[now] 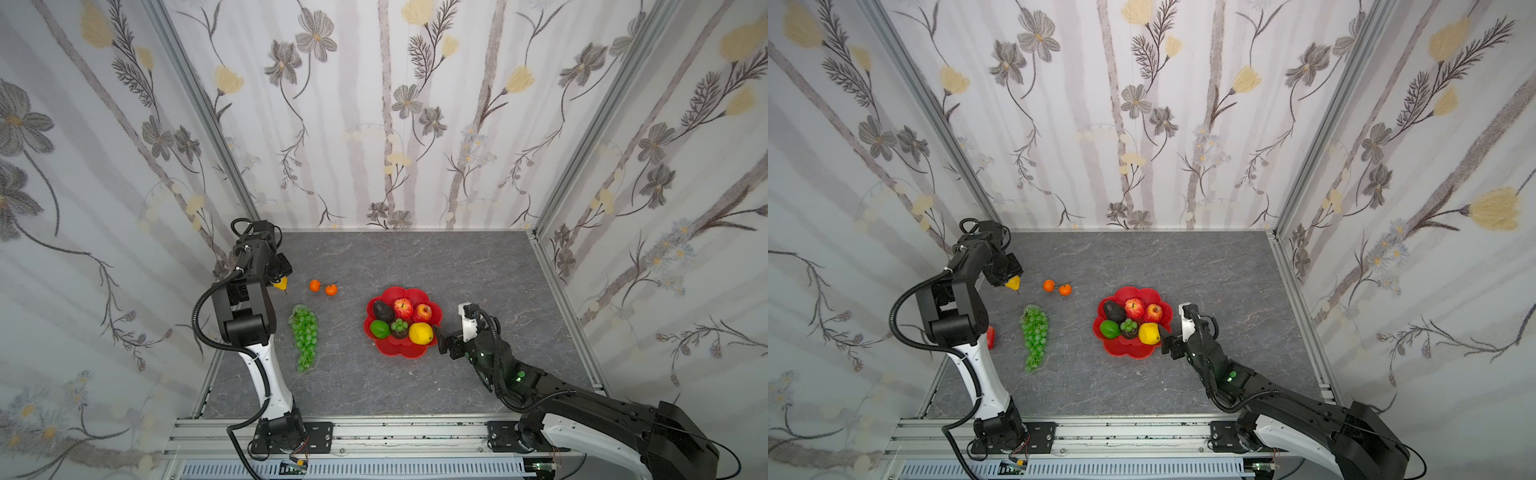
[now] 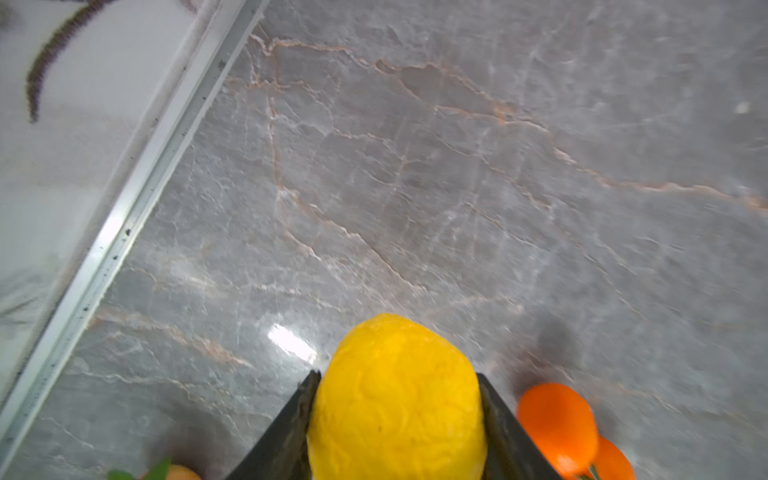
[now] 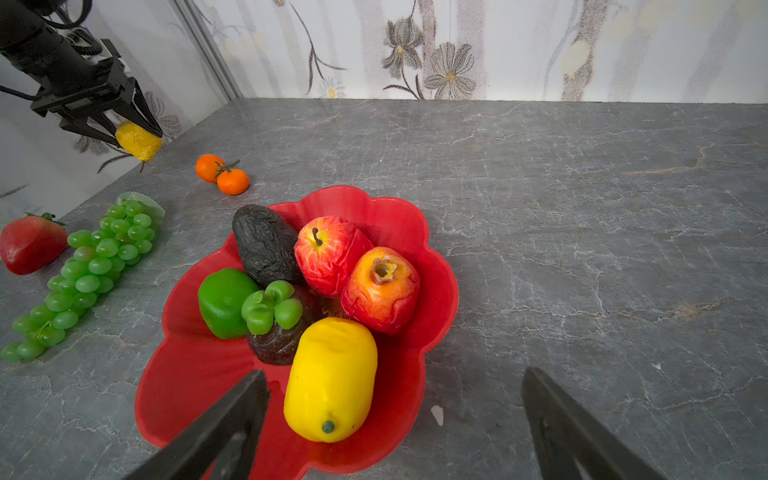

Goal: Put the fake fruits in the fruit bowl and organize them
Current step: 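Carry the yellow pear toward the bowl with left gripper while right gripper approaches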

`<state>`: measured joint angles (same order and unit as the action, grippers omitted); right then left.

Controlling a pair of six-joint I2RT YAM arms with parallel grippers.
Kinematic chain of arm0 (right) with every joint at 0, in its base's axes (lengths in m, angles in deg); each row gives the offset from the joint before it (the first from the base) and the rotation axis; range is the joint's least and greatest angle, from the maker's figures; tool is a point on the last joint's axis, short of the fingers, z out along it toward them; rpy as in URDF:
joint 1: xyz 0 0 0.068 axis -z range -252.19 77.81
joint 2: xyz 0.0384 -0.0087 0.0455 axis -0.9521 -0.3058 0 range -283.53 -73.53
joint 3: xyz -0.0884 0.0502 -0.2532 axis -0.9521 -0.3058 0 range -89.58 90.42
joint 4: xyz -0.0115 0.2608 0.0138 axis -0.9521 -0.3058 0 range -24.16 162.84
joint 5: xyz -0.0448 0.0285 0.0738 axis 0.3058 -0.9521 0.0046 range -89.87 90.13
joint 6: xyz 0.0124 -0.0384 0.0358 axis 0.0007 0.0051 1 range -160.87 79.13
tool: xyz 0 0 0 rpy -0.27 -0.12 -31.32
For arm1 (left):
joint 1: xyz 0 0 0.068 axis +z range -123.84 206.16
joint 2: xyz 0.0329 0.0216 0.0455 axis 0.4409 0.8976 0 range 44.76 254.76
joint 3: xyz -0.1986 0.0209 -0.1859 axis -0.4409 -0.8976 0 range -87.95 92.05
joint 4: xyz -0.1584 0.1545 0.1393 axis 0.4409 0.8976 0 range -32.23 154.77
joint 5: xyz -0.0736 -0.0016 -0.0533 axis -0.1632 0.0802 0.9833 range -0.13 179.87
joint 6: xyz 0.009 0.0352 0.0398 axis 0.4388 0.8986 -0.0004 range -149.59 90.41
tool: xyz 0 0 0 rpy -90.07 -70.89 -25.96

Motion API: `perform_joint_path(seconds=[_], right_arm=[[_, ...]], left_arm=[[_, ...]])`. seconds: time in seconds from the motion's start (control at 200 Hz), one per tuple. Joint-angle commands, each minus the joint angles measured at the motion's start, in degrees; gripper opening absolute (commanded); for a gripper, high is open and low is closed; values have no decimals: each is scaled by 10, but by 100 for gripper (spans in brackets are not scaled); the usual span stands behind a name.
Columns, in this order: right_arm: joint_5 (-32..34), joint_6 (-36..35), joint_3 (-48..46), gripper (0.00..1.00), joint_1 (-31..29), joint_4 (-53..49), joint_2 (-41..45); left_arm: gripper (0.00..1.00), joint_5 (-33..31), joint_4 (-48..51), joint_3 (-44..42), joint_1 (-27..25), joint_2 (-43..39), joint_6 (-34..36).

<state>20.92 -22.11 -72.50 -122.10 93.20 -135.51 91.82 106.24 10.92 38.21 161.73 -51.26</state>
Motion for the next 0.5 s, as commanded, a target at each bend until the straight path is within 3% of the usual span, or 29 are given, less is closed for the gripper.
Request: perform_joint_path(seconds=[0.0, 0.175, 0.495], right_arm=[[-18, -1, 2, 95, -1, 23, 2], [-46, 1, 4, 95, 0, 30, -1], [-170, 58, 24, 94, -3, 78, -3]], left_arm=[[53, 110, -66, -66, 0, -66, -67], [51, 214, -183, -214, -21, -171, -149], [52, 273, -400, -441, -119, -361, -343]])
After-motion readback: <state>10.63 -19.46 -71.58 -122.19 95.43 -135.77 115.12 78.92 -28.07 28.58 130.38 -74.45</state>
